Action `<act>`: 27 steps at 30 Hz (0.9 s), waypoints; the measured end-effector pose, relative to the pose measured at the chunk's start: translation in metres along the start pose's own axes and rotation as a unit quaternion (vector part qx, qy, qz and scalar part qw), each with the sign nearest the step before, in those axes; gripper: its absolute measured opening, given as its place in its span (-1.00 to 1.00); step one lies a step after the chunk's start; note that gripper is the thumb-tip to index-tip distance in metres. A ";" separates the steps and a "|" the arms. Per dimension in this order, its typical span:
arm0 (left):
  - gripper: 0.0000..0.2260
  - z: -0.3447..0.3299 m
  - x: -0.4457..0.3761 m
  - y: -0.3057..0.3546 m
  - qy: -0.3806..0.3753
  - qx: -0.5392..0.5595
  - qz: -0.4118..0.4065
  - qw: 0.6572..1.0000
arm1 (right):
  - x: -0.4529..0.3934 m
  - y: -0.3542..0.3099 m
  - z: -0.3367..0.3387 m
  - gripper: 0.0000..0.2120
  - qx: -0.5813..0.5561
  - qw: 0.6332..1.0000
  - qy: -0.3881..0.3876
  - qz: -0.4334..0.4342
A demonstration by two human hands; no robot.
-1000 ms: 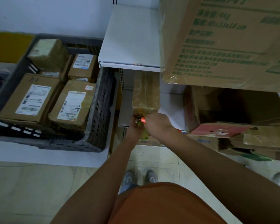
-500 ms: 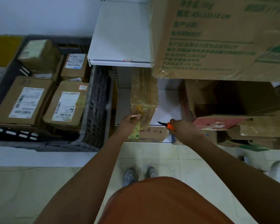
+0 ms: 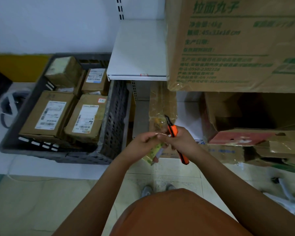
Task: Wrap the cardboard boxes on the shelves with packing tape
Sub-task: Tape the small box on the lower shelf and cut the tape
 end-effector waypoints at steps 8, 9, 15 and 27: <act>-0.82 0.009 0.004 0.002 -0.002 -0.090 0.037 0.995 | -0.006 -0.004 0.015 -0.94 0.062 0.992 0.104 0.029; -0.83 0.010 0.003 0.005 -0.002 -0.092 0.032 0.995 | -0.007 -0.005 0.017 -0.94 0.060 0.993 0.098 0.024; -0.80 0.016 -0.002 0.025 -0.001 -0.097 -0.009 0.995 | 0.007 0.003 0.005 -0.47 -0.027 0.993 0.022 -0.110; -0.62 0.016 -0.012 0.033 -0.012 -0.106 -0.018 0.994 | 0.005 -0.011 0.019 -0.92 -0.015 0.991 0.133 0.004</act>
Point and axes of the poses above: each hand's wrist, its own x-axis away from the middle knuckle, its own z-axis out of the back of the hand, y = z × x, the point moved 7 cm from there along -x, towards the middle knuckle, and after that the axes turned 14 degrees about z, right-handed, at the moved point
